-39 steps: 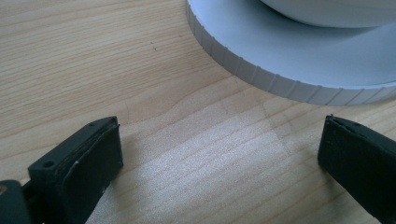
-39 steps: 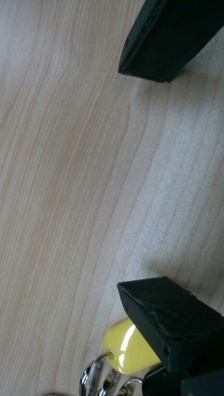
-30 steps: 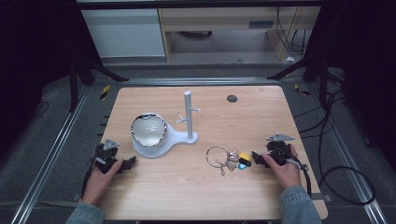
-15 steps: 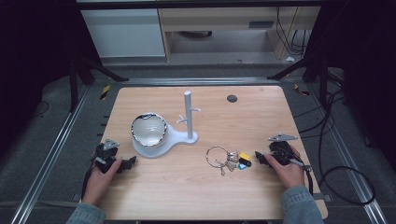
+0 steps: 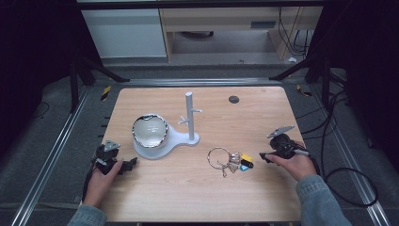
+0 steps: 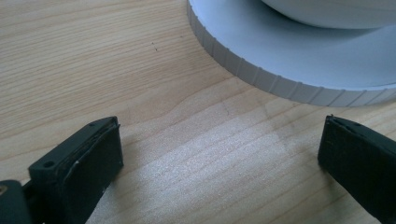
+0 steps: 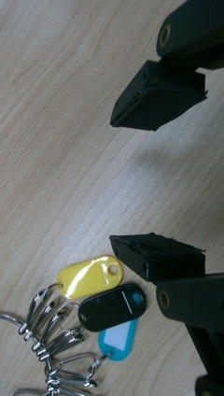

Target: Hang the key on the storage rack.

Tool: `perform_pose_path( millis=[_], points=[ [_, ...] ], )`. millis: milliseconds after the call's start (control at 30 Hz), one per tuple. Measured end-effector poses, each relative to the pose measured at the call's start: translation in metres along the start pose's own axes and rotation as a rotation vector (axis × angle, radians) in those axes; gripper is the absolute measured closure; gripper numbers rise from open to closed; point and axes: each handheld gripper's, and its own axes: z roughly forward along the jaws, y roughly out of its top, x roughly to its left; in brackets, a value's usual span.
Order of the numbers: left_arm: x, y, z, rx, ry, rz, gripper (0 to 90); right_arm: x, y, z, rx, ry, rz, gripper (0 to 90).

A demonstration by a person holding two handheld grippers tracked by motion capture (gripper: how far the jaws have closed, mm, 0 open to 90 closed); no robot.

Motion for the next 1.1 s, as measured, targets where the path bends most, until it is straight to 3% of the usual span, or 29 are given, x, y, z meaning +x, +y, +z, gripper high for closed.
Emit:
perform_pose_path(
  millis=[433, 667, 867, 1100],
  points=[
    [0.0, 0.0, 0.0, 0.0, 0.0, 0.0, 0.0, 0.008, 0.038, -0.005, 0.131, 0.06, -0.156, 55.6],
    [0.0, 0.0, 0.0, 0.0, 0.0, 0.0, 0.0, 0.021, 0.058, -0.002, 0.189, 0.093, -0.247, 73.1],
    [0.0, 0.0, 0.0, 0.0, 0.0, 0.0, 0.0, 0.031, 0.067, 0.004, 0.208, 0.127, -0.292, 83.1],
    [0.0, 0.0, 0.0, 0.0, 0.0, 0.0, 0.0, 0.045, 0.07, 0.011, 0.231, 0.155, -0.323, 87.1]
  ],
)
